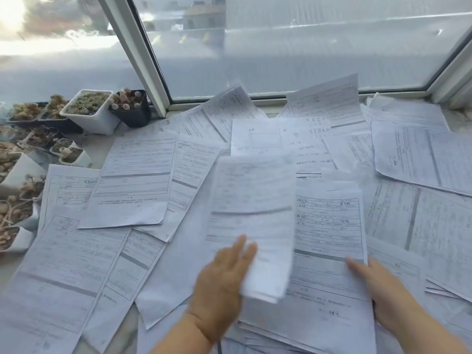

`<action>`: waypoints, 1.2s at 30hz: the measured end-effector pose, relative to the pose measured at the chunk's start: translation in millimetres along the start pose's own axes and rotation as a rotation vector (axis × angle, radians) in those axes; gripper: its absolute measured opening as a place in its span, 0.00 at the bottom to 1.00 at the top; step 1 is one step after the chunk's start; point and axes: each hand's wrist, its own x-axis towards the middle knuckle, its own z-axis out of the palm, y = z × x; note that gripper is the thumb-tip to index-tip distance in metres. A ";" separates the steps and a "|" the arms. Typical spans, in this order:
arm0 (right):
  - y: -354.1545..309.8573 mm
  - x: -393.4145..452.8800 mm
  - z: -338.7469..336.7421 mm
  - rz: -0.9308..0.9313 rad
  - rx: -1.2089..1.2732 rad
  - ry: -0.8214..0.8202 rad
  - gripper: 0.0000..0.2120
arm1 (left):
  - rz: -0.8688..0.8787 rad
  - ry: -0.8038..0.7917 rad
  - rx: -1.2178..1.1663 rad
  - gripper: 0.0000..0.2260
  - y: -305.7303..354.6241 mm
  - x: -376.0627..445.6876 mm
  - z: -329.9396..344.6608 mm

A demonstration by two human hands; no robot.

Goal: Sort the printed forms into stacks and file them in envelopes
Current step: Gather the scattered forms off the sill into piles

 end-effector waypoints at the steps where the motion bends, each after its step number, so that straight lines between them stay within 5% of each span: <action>1: -2.4 0.5 10.5 0.000 0.060 -0.012 0.12 | 0.034 -0.069 0.010 0.32 13.7 -2.7 11.5; 5: -7.9 4.5 46.8 0.048 0.063 -0.121 0.12 | 0.157 -0.324 0.172 0.33 50.6 -3.2 36.0; 8: -7.5 12.2 58.9 0.040 -0.071 -0.026 0.13 | 0.121 -0.293 0.129 0.33 25.1 -4.3 24.7; 12: -12.2 15.0 69.9 0.058 -0.081 -0.002 0.11 | -0.272 0.068 0.154 0.35 -80.4 -0.9 -18.6; 15: -12.3 17.3 80.1 0.063 -0.074 0.032 0.13 | -0.635 -0.020 0.232 0.48 -150.2 0.7 -39.6; 17: -13.7 17.0 87.5 0.058 -0.082 0.042 0.13 | -0.701 -0.096 0.181 0.49 -171.1 6.6 -42.7; 27: -8.3 11.7 95.5 0.003 -0.156 0.101 0.18 | -0.425 -0.212 0.239 0.37 -187.1 6.2 -37.4; 36: 4.6 11.9 94.6 0.012 -0.147 0.072 0.15 | -0.327 0.083 0.220 0.19 -197.1 15.3 -48.7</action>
